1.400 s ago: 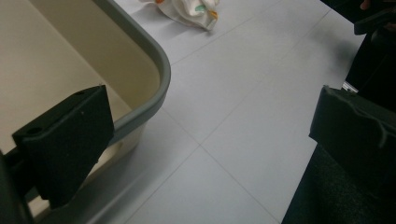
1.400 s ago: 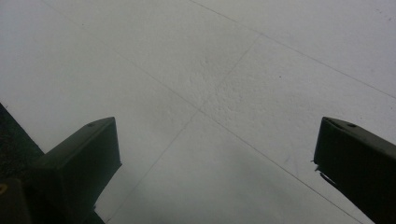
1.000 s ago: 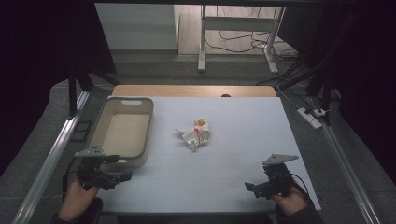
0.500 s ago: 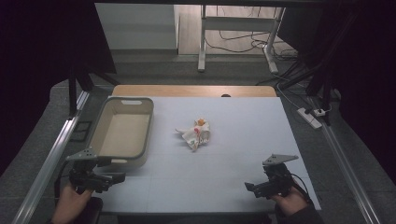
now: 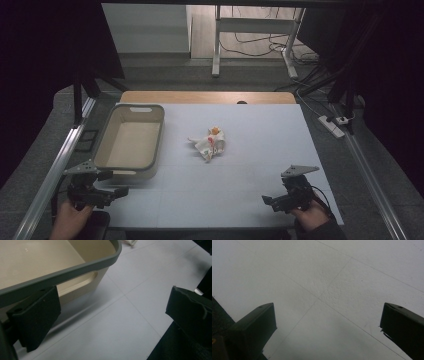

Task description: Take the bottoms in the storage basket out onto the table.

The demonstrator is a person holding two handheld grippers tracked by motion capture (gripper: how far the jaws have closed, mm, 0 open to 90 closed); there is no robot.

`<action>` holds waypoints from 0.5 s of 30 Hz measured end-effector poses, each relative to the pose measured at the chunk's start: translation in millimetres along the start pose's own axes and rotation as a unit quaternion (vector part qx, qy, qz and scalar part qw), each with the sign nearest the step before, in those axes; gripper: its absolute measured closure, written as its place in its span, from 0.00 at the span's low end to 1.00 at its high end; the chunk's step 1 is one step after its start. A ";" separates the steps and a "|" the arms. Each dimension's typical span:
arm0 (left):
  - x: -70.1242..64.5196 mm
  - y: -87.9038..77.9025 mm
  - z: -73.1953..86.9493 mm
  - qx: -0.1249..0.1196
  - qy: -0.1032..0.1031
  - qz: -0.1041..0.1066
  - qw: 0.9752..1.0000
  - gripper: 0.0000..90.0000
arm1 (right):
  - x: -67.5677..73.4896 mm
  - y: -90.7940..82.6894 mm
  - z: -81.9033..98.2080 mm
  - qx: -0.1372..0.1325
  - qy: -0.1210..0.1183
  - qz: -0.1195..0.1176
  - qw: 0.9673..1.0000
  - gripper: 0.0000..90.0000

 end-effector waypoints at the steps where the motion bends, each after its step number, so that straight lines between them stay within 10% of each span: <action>1: 0.8 -0.8 0.8 0.001 0.000 -0.003 1.000 0.00 | 0.0 0.0 0.0 0.000 0.000 0.000 1.000 0.00; 15: 9.5 -10.2 8.9 0.004 -0.008 -0.023 1.000 0.00 | 0.0 0.1 0.1 0.000 0.000 0.000 1.000 0.00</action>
Point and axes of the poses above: each handheld gripper's, and its own axes: y roughly forward along the jaws, z roughly out of its underside, x roughly to its left, the point moved 10 cm from there along y, roughly forward along the jaws
